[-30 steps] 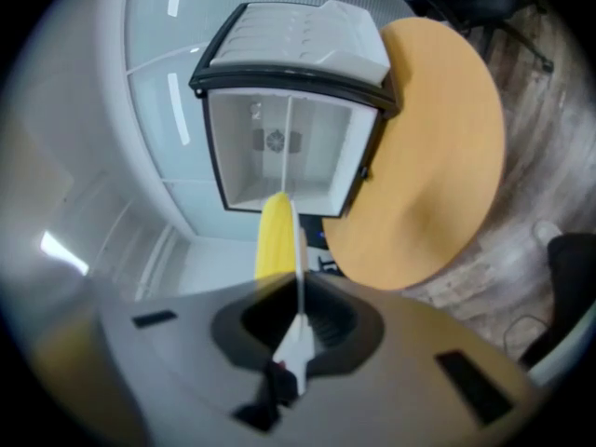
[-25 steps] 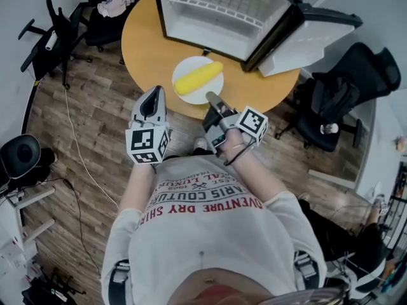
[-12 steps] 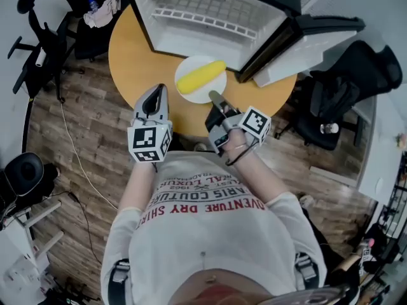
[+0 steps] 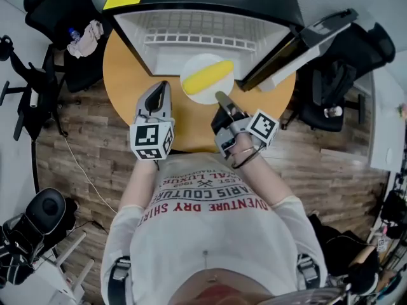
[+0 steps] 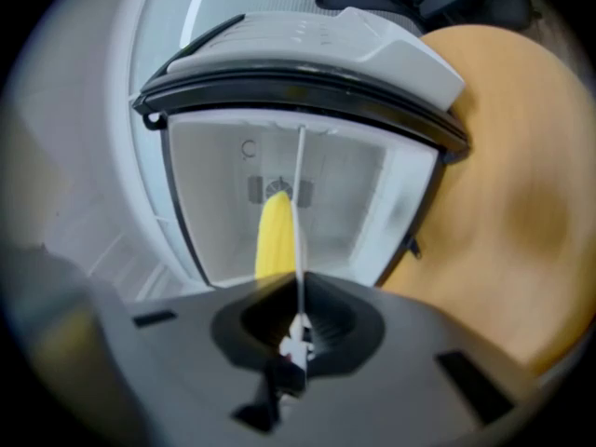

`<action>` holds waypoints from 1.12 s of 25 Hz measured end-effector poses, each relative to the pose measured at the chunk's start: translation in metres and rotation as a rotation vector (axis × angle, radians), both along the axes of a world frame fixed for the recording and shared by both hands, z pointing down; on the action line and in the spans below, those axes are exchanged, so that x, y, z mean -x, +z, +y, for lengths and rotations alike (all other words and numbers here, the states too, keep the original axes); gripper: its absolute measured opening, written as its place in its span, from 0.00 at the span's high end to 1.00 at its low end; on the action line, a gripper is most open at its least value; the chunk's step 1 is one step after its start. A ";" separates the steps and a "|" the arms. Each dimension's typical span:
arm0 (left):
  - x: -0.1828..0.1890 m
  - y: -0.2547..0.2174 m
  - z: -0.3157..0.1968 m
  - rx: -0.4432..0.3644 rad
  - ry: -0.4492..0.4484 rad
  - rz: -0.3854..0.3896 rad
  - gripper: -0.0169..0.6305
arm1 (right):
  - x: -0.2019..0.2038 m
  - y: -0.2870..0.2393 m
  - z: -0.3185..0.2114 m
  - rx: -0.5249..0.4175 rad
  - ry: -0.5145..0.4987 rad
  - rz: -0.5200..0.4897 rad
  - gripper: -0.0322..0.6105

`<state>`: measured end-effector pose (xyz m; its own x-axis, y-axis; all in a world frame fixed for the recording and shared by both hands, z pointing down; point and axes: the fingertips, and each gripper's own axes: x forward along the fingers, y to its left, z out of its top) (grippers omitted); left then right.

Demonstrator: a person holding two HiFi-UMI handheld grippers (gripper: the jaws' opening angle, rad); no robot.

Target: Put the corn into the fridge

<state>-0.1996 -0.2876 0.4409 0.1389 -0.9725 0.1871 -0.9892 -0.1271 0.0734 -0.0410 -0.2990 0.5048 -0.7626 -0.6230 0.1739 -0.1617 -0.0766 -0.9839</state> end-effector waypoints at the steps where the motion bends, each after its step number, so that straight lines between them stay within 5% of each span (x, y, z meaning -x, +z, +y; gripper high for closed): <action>1: 0.004 -0.001 -0.005 -0.004 0.013 -0.003 0.93 | 0.002 -0.003 -0.002 -0.007 0.013 0.002 0.89; 28: 0.022 0.004 -0.071 0.017 0.277 0.001 0.93 | 0.025 -0.029 -0.097 0.044 0.368 0.017 0.89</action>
<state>-0.2219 -0.3583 0.4445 0.3994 -0.8941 0.2026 -0.9167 -0.3917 0.0788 -0.0664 -0.3962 0.4763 -0.4855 -0.8467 0.2176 -0.1317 -0.1752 -0.9757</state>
